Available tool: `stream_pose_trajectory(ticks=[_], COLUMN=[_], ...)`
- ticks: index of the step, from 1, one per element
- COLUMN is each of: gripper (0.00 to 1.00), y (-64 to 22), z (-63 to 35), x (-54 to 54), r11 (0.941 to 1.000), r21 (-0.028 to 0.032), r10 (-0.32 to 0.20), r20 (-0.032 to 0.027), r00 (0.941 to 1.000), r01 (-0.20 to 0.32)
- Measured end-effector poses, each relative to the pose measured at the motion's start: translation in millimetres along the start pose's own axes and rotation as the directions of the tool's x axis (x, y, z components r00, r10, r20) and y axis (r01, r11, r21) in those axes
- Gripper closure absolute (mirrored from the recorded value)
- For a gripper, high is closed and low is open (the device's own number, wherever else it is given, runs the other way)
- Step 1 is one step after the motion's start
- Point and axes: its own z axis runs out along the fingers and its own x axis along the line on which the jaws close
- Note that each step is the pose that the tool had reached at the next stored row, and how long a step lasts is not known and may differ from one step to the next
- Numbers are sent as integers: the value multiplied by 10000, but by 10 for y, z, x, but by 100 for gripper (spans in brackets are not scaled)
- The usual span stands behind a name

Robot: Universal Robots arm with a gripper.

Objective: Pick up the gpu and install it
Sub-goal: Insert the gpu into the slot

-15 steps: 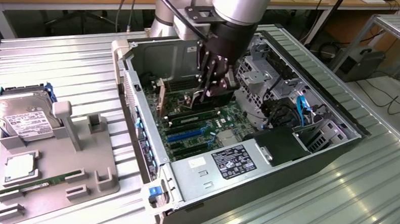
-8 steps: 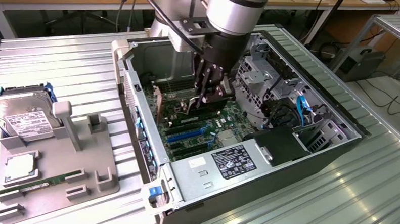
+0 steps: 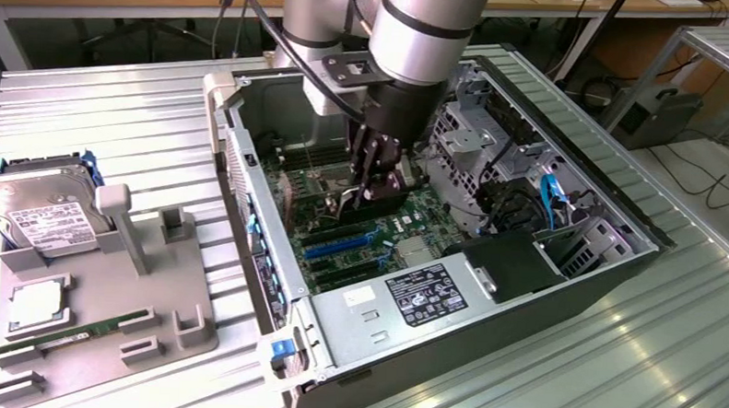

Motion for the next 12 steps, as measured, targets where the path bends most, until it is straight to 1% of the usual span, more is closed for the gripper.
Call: stream_pose_trajectory(ticks=[3,8,12], gripper=[74,74,74], y=[21,29,35], z=[64,163,266], x=[1,3,5], r11=[10000,10000,10000], r21=[2,11,11], r10=[1,0,1], r20=[-1,-1,-2], r00=[10000,10000,10000], r01=[-1,0,-1])
